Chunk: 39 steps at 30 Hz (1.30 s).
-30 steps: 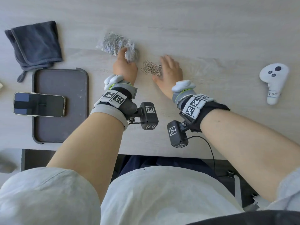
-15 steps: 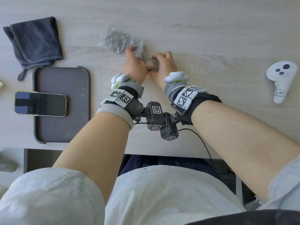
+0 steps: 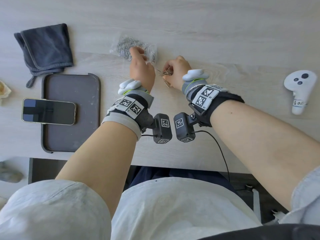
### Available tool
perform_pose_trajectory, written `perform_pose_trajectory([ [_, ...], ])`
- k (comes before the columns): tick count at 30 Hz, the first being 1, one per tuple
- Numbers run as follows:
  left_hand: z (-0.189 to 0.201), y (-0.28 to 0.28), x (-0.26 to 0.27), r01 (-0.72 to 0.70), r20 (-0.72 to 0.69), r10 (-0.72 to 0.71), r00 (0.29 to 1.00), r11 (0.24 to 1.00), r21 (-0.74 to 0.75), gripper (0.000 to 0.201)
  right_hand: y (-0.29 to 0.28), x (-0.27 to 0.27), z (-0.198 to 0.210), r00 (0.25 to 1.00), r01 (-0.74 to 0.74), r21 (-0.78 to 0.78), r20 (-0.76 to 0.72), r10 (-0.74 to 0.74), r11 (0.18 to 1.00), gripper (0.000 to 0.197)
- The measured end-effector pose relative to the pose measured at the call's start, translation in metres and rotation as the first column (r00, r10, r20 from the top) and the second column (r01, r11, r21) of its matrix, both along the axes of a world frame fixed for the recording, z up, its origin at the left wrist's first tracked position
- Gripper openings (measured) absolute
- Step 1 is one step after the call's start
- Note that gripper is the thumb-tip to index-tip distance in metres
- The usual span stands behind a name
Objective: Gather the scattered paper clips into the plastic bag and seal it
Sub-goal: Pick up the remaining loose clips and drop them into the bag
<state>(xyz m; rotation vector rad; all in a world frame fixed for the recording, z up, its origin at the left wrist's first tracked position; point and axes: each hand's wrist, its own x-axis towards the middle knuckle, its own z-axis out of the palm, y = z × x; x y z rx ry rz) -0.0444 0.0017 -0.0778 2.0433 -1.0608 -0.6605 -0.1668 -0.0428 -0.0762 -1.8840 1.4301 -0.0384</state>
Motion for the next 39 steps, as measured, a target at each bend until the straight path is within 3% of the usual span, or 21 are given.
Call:
perform_pose_trajectory([
  [3,0.004,0.001,0.000,0.091,0.028,-0.090,0.996,0.995,-0.030,0.029,-0.002,0.001,0.005,0.998,-0.053,-0.001,-0.016,0.053,0.999,0.016],
  [8,0.013,0.001,0.001,0.211,0.110,-0.215,0.970,0.976,0.045,0.034,-0.005,0.004,0.015,0.992,-0.124,-0.001,-0.037,0.124,0.992,0.022],
  [12,0.018,0.000,0.001,0.171,0.108,-0.184,0.977,0.978,0.120,0.037,-0.005,0.003,0.015,0.996,-0.083,0.024,-0.023,0.084,0.996,0.024],
  [17,0.019,-0.008,0.001,0.095,0.131,-0.113,0.985,0.987,0.133,0.021,-0.004,-0.001,0.011,0.999,-0.044,0.010,0.031,0.044,0.999,0.023],
  [22,0.020,-0.015,0.003,0.124,0.225,-0.186,0.957,0.957,0.262,0.021,-0.006,-0.002,0.008,0.995,0.004,0.022,0.098,-0.006,1.000,0.020],
  [28,0.019,-0.016,0.004,0.231,0.175,-0.277,0.945,0.942,0.243,0.032,-0.012,-0.004,0.007,0.976,0.129,0.043,0.169,-0.134,0.991,0.021],
  [35,0.022,-0.019,-0.003,0.256,0.150,-0.285,0.947,0.949,0.186,0.041,-0.021,0.003,0.039,0.910,0.190,0.070,0.361,-0.202,0.979,0.015],
  [39,0.025,-0.021,-0.006,0.260,0.102,-0.280,0.955,0.950,0.174,0.045,-0.024,0.015,0.045,0.895,0.229,0.100,0.369,-0.250,0.968,0.021],
])
